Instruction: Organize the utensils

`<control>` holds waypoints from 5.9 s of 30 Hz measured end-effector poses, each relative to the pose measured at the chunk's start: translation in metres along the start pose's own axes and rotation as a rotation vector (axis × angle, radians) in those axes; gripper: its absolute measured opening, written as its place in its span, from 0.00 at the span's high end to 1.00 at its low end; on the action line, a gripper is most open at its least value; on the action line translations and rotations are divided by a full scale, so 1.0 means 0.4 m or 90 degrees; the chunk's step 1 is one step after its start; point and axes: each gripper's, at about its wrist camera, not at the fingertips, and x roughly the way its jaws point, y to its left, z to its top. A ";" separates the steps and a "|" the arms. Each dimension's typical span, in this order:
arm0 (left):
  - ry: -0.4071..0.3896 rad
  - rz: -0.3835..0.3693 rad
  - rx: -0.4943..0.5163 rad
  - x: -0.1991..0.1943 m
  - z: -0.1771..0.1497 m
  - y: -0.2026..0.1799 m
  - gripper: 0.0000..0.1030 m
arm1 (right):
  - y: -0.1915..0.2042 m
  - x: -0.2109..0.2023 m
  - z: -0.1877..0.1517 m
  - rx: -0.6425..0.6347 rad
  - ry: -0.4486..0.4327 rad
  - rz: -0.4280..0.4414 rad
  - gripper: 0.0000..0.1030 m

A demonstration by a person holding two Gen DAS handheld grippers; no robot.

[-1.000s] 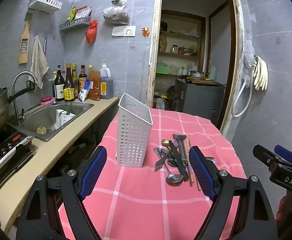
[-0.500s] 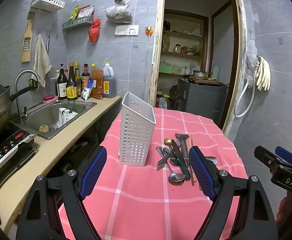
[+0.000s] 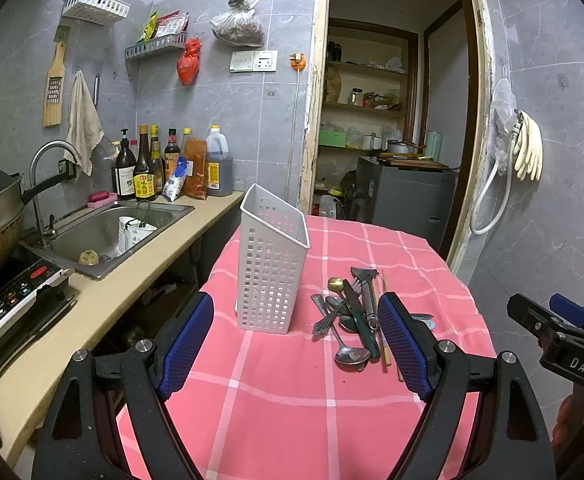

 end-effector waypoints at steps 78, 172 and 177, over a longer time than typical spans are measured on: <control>0.079 -0.076 0.015 0.104 0.008 0.015 0.23 | -0.030 0.087 0.008 0.023 0.069 -0.002 0.00; 0.521 -0.168 -0.063 0.801 0.070 -0.077 0.86 | -0.105 0.841 0.091 0.164 0.583 0.257 0.79; 0.518 -0.168 -0.075 0.797 0.067 -0.071 0.86 | -0.090 0.851 0.100 0.148 0.598 0.249 0.79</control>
